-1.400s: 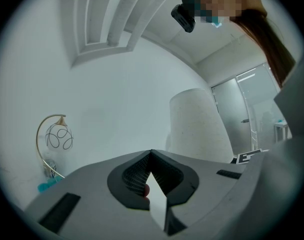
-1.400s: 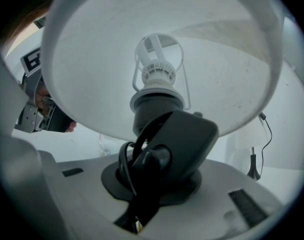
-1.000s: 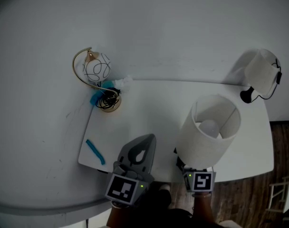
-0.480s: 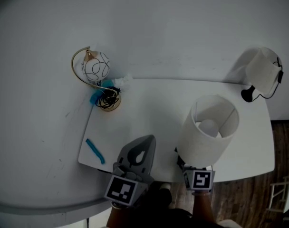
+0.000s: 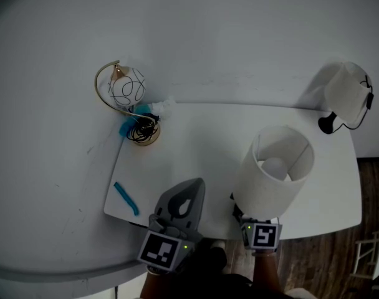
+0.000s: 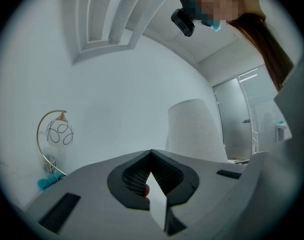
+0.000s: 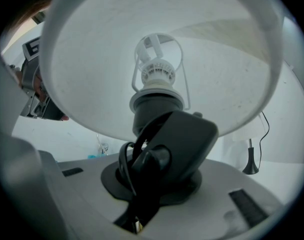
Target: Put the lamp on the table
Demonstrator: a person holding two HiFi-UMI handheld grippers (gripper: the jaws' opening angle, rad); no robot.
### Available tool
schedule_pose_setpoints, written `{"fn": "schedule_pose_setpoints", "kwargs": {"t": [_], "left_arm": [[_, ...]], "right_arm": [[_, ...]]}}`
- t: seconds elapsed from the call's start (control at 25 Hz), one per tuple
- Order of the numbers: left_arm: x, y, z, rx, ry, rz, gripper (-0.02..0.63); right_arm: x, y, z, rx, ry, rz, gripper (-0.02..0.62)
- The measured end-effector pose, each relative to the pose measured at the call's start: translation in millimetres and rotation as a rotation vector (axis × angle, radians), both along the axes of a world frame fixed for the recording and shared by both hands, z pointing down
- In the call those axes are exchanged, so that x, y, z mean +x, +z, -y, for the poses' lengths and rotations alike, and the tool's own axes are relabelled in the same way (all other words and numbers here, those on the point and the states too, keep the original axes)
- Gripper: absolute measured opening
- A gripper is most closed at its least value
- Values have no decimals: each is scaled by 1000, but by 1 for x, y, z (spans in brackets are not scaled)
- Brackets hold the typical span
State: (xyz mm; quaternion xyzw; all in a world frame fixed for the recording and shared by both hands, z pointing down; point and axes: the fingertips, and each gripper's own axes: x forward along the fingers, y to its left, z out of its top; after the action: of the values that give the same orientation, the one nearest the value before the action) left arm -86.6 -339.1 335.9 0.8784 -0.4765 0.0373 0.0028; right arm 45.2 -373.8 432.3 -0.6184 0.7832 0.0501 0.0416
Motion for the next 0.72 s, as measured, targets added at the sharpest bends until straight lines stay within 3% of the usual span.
{"fn": "schedule_pose_setpoints", "kwargs": {"t": [0.72], "left_arm": [[-7,6,1,-15,3,7,3]], "right_arm": [[-6,8,0,20,21,-14,75]]}}
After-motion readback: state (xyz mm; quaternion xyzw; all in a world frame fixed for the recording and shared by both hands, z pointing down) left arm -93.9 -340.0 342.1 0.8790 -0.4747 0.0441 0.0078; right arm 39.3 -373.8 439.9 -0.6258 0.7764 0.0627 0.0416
